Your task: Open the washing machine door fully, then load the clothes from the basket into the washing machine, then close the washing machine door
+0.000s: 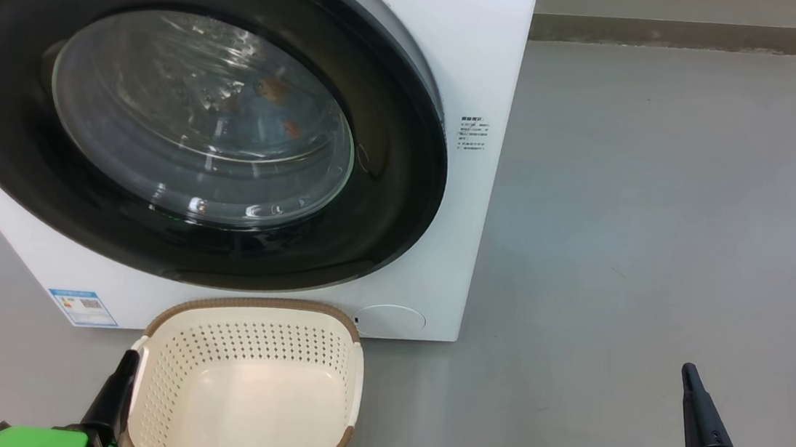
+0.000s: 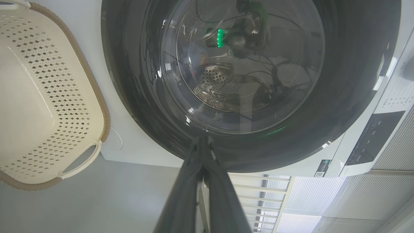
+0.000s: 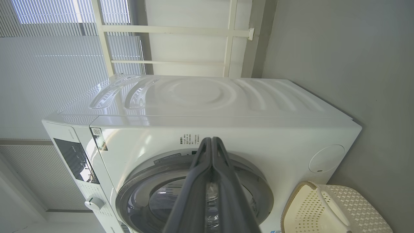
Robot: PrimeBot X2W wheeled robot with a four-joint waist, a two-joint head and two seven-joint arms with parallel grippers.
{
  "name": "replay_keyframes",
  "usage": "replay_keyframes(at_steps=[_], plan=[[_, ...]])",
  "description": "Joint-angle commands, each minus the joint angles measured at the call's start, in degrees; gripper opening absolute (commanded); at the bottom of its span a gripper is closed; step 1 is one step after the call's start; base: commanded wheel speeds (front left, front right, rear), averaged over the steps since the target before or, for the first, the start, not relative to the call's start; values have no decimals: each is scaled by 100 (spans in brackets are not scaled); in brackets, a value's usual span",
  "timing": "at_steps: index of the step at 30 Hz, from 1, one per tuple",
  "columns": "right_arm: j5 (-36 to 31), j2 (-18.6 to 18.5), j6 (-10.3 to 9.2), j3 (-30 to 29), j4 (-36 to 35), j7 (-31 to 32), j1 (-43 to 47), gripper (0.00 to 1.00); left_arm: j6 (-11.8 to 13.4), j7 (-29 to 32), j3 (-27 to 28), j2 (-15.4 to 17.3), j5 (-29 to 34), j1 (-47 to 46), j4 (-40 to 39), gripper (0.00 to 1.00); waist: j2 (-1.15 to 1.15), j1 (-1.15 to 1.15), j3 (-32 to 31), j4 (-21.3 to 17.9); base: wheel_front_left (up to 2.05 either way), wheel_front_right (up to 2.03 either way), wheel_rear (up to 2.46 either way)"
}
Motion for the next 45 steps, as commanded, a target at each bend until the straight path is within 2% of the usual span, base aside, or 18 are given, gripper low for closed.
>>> replay_keyframes(at_steps=[1,45], plan=[[60,-22,-6,133,-167,47,-232,0,-17,35,201,84,-47,-233,-155,0,0,0,0,0,0,0,0],[59,-21,-6,131,-167,48,-232,0,-17,35,201,84,-47,-233,-155,0,0,0,0,0,0,0,0]])
